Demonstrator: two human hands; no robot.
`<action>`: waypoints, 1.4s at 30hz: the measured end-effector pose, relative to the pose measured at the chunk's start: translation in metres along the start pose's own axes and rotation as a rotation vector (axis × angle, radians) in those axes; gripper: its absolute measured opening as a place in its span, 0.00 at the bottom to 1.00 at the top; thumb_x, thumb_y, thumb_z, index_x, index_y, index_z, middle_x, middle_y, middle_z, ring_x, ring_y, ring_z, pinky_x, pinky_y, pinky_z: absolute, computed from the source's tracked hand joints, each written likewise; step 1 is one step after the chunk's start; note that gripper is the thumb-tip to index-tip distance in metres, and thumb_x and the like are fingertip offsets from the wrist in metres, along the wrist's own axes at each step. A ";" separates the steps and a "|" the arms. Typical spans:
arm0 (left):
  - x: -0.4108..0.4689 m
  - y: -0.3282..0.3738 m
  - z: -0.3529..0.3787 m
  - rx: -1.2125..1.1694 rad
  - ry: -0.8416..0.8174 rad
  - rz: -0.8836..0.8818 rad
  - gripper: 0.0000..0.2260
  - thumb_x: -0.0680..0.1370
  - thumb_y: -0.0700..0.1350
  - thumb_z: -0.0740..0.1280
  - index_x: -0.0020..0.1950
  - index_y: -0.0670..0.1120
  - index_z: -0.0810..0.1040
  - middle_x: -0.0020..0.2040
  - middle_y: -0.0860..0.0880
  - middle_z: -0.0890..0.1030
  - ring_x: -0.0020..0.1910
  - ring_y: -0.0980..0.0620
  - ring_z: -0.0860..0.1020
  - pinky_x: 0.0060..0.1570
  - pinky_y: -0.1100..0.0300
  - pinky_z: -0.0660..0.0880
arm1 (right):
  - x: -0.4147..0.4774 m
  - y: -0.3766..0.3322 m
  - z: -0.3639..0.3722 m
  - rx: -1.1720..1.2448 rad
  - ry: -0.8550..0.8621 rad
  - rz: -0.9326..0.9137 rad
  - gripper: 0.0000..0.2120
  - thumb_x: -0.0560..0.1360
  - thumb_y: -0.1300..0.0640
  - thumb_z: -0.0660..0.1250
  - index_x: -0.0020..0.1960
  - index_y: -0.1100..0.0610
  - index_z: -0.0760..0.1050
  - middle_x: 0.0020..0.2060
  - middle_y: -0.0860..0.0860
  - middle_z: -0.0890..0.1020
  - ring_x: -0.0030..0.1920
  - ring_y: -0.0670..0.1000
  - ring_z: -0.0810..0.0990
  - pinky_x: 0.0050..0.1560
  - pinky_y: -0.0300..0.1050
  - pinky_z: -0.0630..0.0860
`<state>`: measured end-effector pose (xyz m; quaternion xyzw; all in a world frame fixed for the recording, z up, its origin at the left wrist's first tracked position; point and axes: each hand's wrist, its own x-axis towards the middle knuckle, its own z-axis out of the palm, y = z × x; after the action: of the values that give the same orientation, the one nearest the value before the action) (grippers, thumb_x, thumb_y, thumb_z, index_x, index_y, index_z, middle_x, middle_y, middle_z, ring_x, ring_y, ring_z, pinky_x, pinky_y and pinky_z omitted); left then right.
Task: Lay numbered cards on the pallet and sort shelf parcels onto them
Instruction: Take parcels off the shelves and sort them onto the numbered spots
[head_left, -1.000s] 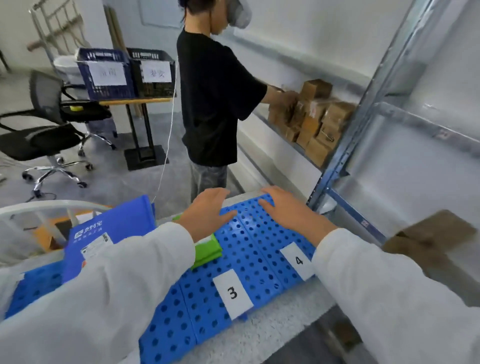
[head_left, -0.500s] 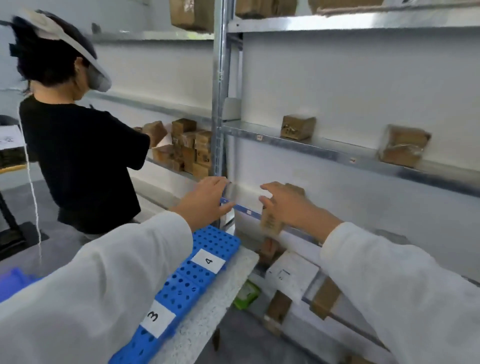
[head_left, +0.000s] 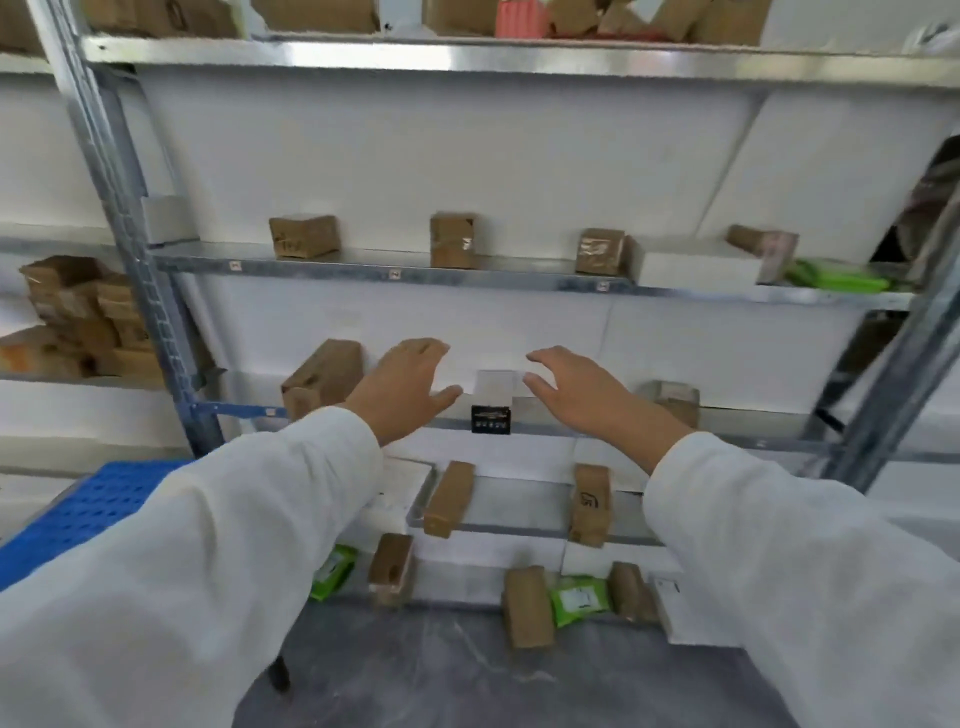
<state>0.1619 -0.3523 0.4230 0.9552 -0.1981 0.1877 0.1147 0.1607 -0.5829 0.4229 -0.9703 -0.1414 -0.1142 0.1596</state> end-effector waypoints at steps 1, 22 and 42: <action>0.005 0.021 0.001 -0.018 -0.011 0.035 0.27 0.79 0.55 0.63 0.75 0.45 0.63 0.74 0.47 0.66 0.73 0.48 0.63 0.71 0.55 0.60 | -0.015 0.014 -0.011 -0.010 0.008 0.034 0.22 0.83 0.49 0.55 0.74 0.56 0.64 0.72 0.52 0.68 0.70 0.53 0.68 0.69 0.47 0.64; 0.126 0.302 0.032 -0.123 -0.038 0.535 0.21 0.80 0.53 0.61 0.70 0.46 0.69 0.69 0.48 0.72 0.68 0.50 0.68 0.67 0.56 0.64 | -0.181 0.207 -0.174 -0.196 0.215 0.483 0.24 0.82 0.46 0.56 0.74 0.56 0.64 0.71 0.53 0.69 0.67 0.54 0.71 0.64 0.50 0.69; 0.402 0.424 0.175 -0.246 -0.088 0.525 0.19 0.81 0.52 0.59 0.68 0.43 0.69 0.65 0.45 0.73 0.64 0.47 0.69 0.60 0.52 0.71 | -0.009 0.452 -0.225 -0.205 0.214 0.562 0.21 0.81 0.47 0.57 0.70 0.55 0.68 0.65 0.54 0.75 0.61 0.53 0.74 0.56 0.45 0.70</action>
<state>0.3805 -0.9177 0.4882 0.8575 -0.4643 0.1440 0.1685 0.2526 -1.0732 0.5028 -0.9649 0.1620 -0.1808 0.1000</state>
